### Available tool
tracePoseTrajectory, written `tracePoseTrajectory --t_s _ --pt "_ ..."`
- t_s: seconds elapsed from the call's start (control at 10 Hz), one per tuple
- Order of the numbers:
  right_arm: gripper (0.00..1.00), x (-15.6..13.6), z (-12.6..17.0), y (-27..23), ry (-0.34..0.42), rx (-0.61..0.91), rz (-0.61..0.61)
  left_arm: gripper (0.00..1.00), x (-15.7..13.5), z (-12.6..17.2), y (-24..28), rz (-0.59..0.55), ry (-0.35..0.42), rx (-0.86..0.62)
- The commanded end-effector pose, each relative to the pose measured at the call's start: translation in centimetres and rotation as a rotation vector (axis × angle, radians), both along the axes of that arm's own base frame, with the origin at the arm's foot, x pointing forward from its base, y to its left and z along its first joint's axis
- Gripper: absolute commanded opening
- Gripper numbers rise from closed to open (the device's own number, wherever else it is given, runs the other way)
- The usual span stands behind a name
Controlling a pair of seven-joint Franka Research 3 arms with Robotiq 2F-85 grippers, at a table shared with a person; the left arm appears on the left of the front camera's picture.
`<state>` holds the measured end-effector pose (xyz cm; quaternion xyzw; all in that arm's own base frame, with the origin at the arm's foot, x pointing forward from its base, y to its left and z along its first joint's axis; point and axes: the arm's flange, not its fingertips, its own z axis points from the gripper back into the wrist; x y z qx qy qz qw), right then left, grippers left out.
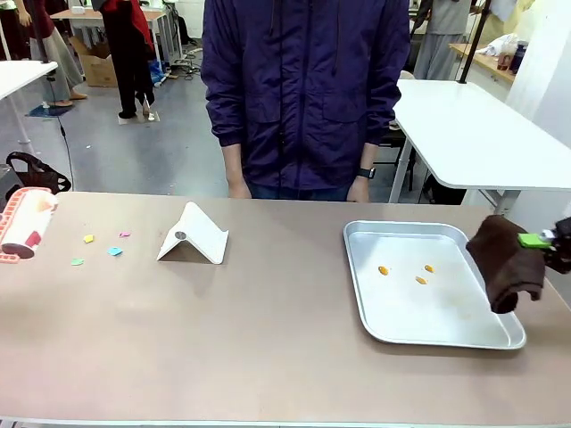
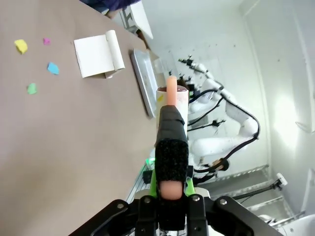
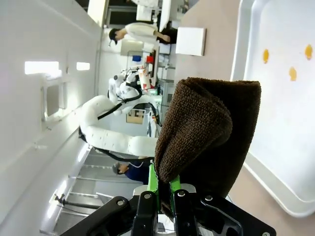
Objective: Clean the surface of the table.
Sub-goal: Hold the Lint Roller with your left hand and the towel with your right hand.
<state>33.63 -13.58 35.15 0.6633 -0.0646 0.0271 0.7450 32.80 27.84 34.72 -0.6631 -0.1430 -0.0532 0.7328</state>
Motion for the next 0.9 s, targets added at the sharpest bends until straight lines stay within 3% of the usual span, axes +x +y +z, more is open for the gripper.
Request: tracePoseTrajectory --t_s 0.0,0.2,0.3,0.4,0.8 --pt "0.00 -0.8 -1.6 -2.3 -0.053 0.035 -0.006 0.00 0.2 -1.2 1.7 0.025 -0.020 -0.119" --pt "0.00 -1.5 -3.1 -3.4 -0.130 0.096 -0.035 0.00 0.4 -2.3 1.9 0.033 0.020 -0.079" --pt "0.00 -1.4 -3.4 -3.2 -0.111 0.100 -0.050 0.00 1.1 -2.2 1.5 0.050 0.068 -0.046" --pt "0.00 -1.7 -2.7 -2.9 -0.065 0.043 -0.045 0.00 -0.3 -3.0 1.8 0.039 0.040 -0.080" --pt "0.00 -1.7 -2.7 -2.9 -0.065 0.043 -0.045 0.00 -0.3 -3.0 1.8 0.039 0.040 -0.080"
